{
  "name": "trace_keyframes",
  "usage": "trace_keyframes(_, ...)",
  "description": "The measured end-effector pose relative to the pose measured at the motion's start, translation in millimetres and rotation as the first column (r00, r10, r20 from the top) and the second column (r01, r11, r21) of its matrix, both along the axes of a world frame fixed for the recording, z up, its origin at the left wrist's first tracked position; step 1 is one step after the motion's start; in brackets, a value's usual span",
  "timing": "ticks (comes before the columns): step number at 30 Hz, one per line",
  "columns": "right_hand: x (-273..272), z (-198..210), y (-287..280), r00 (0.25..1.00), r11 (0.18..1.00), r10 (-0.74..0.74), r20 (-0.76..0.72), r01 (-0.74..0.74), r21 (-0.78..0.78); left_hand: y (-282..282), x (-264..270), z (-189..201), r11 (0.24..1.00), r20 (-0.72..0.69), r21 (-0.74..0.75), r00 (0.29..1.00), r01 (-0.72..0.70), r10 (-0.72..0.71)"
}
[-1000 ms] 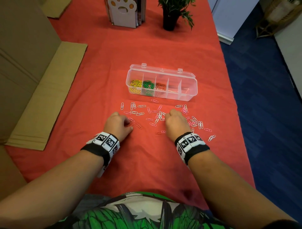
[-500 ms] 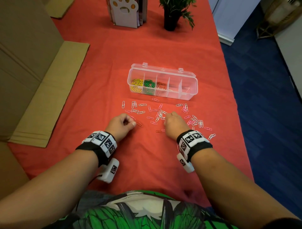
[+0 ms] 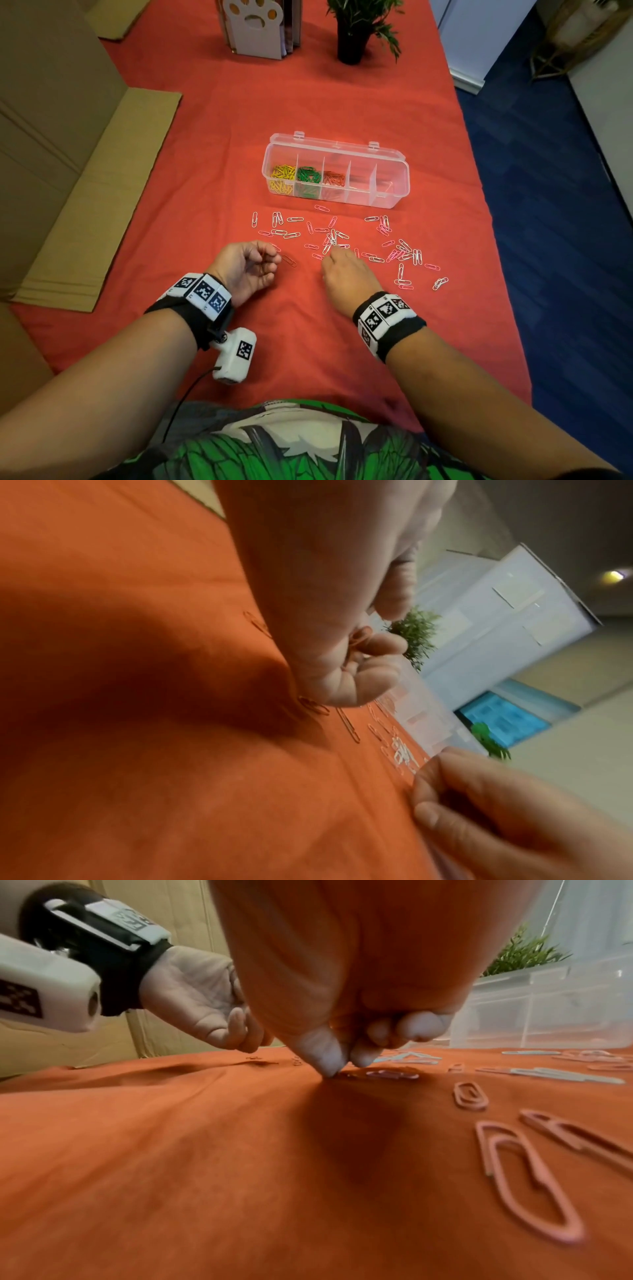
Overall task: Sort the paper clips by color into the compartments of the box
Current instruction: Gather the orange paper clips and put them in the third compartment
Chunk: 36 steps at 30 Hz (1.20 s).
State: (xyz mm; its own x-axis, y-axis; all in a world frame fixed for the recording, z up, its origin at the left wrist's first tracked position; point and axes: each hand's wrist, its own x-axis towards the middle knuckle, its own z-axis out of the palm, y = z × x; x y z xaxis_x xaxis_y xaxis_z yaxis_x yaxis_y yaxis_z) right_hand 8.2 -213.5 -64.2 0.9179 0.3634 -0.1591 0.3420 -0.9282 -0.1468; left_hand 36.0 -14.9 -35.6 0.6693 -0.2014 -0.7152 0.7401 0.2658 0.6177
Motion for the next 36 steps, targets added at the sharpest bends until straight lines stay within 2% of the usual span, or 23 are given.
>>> trace_keyframes(2, 5.2, -1.3, -1.7, 0.998, 0.998, -0.025, -0.05, 0.028, 0.059, -2.6, 1.4, -2.7, 0.991, 0.03, 0.131, 1.0, 0.002, -0.006)
trace_keyframes(4, 14.3, 3.1, -6.4, 0.969, 0.943, -0.158, -0.188, 0.205, 0.261, -5.2, 2.8, -6.1, 0.961, 0.107, 0.276, 0.993, 0.021, -0.053)
trace_keyframes(5, 19.3, 7.8, -10.8, 0.928, 0.87, -0.243, -0.284, 0.338, 0.36, -5.5, 3.2, -9.0, 0.933, 0.144, 0.357, 0.985, 0.042, -0.099)
trace_keyframes(7, 27.1, 17.8, -22.5, 0.808, 0.646, -0.396, -0.436, 0.582, 0.494, -3.9, 5.1, -14.3, 0.846, 0.194, 0.528, 0.959, 0.078, -0.209)
trace_keyframes(9, 31.8, 23.0, -34.3, 0.7, 0.419, -0.445, -0.559, 0.714, 0.56, -1.7, 6.2, -15.8, 0.724, 0.216, 0.683, 0.92, 0.096, -0.326)
trace_keyframes(10, 32.8, 23.3, -38.9, 0.662, 0.336, -0.432, -0.613, 0.749, 0.571, -0.2, 5.4, -15.8, 0.617, 0.208, 0.778, 0.88, 0.116, -0.427)
trace_keyframes(12, 33.3, 22.9, -44.3, 0.598, 0.157, -0.364, -0.715, 0.796, 0.585, 2.6, 0.8, -17.8, 0.321, 0.119, 0.938, 0.749, 0.131, -0.652)
trace_keyframes(13, 33.3, 22.7, -46.0, 0.56, 0.035, -0.315, -0.766, 0.814, 0.581, 3.3, -2.2, -20.3, 0.237, 0.097, 0.965, 0.695, 0.108, -0.713)
trace_keyframes(15, 31.8, 25.7, -46.1, 0.483, -0.187, -0.211, -0.85, 0.833, 0.52, 3.6, -6.5, -23.8, 0.191, 0.092, 0.978, 0.643, 0.086, -0.761)
trace_keyframes(16, 30.1, 27.5, -45.1, 0.455, -0.241, -0.174, -0.874, 0.841, 0.485, 3.3, -7.6, -25.8, 0.185, 0.097, 0.98, 0.629, 0.076, -0.772)
trace_keyframes(17, 28.3, 27.1, -43.2, 0.435, -0.242, -0.162, -0.886, 0.853, 0.463, 2.6, -8.7, -28.2, 0.176, 0.096, 0.982, 0.617, 0.07, -0.781)
trace_keyframes(18, 27.2, 24.7, -40.8, 0.426, -0.201, -0.176, -0.887, 0.867, 0.456, 1.7, -9.5, -29.4, 0.159, 0.084, 0.985, 0.603, 0.072, -0.794)
trace_keyframes(19, 27.1, 22.4, -37.9, 0.431, -0.115, -0.22, -0.875, 0.879, 0.462, 0.7, -9.8, -30.3, 0.136, 0.063, 0.988, 0.59, 0.079, -0.805)
trace_keyframes(20, 26.9, 20.8, -34.9, 0.459, 0.026, -0.287, -0.841, 0.881, 0.472, -0.1, -9.8, -31.2, 0.112, 0.042, 0.99, 0.58, 0.087, -0.813)
trace_keyframes(21, 27.6, 19.9, -32.7, 0.517, 0.221, -0.371, -0.772, 0.856, 0.467, -0.7, -9.7, -31.4, 0.091, 0.021, 0.991, 0.57, 0.094, -0.822)
trace_keyframes(23, 28.5, 21.8, -30.3, 0.693, 0.626, -0.473, -0.544, 0.699, 0.346, -1.0, -8.5, -30.9, 0.054, -0.014, 0.992, 0.535, 0.11, -0.845)
trace_keyframes(24, 28.2, 22.4, -29.1, 0.774, 0.763, -0.458, -0.437, 0.595, 0.255, -1.0, -8.0, -31.2, 0.048, -0.022, 0.991, 0.514, 0.121, -0.858)
trace_keyframes(25, 27.2, 22.0, -27.4, 0.832, 0.846, -0.422, -0.359, 0.504, 0.174, -1.2, -8.1, -31.5, 0.052, -0.021, 0.99, 0.494, 0.134, -0.869)
trace_keyframes(27, 23.7, 16.9, -22.7, 0.886, 0.904, -0.394, -0.245, 0.422, 0.069, -2.3, -10.0, -32.6, 0.08, -0.004, 0.984, 0.469, 0.158, -0.883)
trace_keyframes(31, 20.5, 7.8, -13.7, 0.918, 0.929, -0.37, -0.143, 0.364, -0.067, -5.1, -15.0, -32.3, 0.171, 0.078, 0.974, 0.488, 0.149, -0.87)
trace_keyframes(33, 19.7, 10.8, -10.3, 0.932, 0.94, -0.337, -0.132, 0.325, -0.104, -2.7, -14.5, -28.9, 0.296, 0.176, 0.948, 0.582, 0.118, -0.794)
trace_keyframes(36, 25.2, 8.7, -10.3, 0.946, 0.956, -0.293, -0.141, 0.287, -0.062, 5.1, -5.7, -22.4, 0.534, 0.268, 0.84, 0.783, 0.095, -0.562)
